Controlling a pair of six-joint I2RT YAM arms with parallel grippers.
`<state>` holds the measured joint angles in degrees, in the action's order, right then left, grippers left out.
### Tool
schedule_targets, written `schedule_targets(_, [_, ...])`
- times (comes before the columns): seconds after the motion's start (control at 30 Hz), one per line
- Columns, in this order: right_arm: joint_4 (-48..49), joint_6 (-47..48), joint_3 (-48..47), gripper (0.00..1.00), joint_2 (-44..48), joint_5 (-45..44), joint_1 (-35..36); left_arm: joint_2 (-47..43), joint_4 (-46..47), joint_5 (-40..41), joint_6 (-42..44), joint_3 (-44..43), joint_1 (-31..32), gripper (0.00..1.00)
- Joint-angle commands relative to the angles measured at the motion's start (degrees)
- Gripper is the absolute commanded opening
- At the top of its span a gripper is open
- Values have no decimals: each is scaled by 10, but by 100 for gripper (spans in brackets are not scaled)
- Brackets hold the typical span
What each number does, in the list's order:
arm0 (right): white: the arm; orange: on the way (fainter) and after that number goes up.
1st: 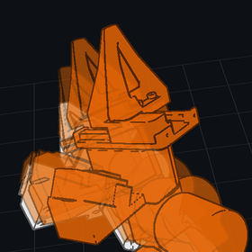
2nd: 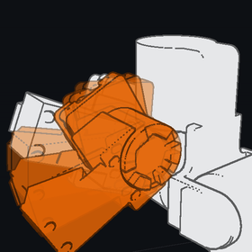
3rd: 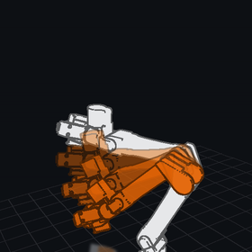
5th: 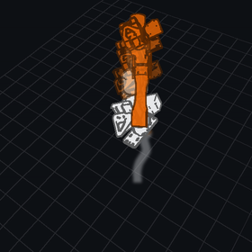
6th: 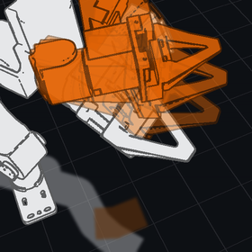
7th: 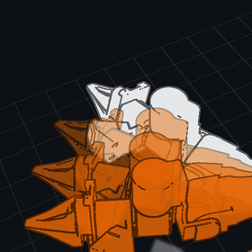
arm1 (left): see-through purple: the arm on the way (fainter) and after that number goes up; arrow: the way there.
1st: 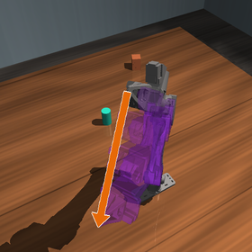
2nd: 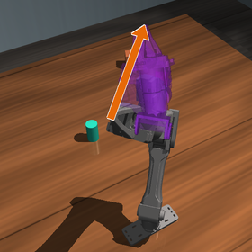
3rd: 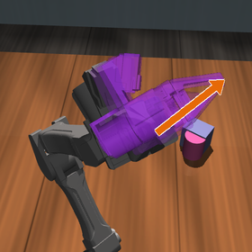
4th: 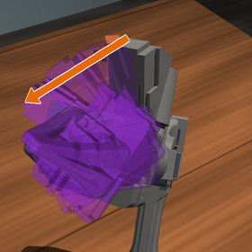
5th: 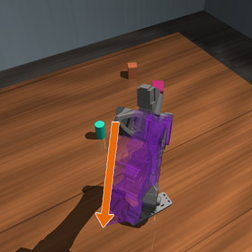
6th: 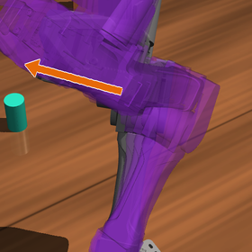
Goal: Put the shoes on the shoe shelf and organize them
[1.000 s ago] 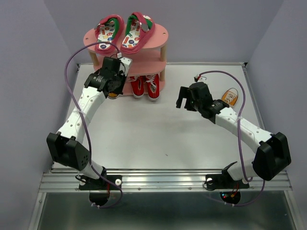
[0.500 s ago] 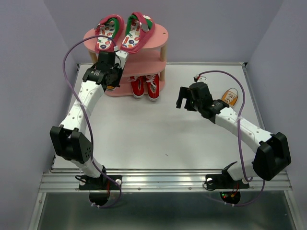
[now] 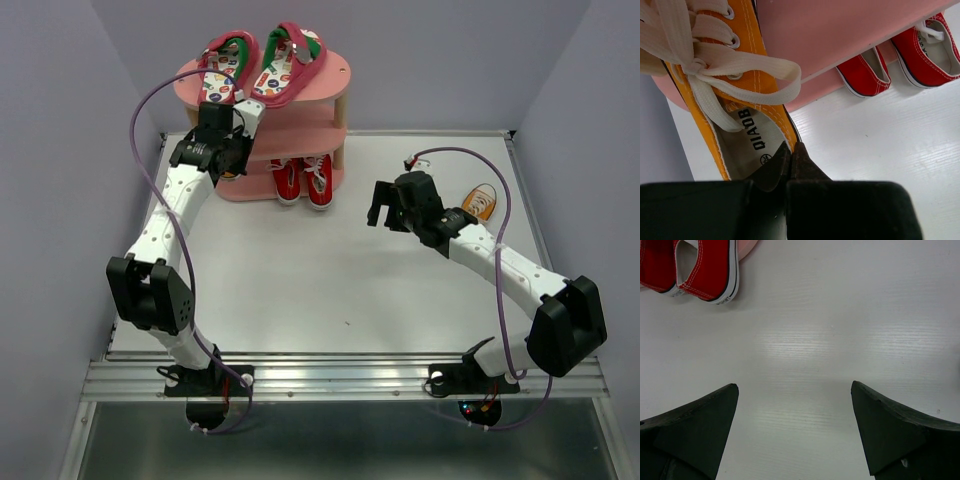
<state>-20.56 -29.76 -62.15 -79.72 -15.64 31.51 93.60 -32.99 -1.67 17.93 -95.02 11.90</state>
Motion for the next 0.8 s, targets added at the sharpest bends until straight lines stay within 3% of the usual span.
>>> schedule_targets(0.0, [8,1,-13,100,7,0,1,-10,99,-10,19,-37,-10,0])
schedule_targets(0.4, [7,-1,-13,100,5,2,1,17,112,-13,15,-55,-13,0])
schedule_targets(0.77, [7,-2,-17,100,1,6,1,15,111,33,11,-47,-14,0])
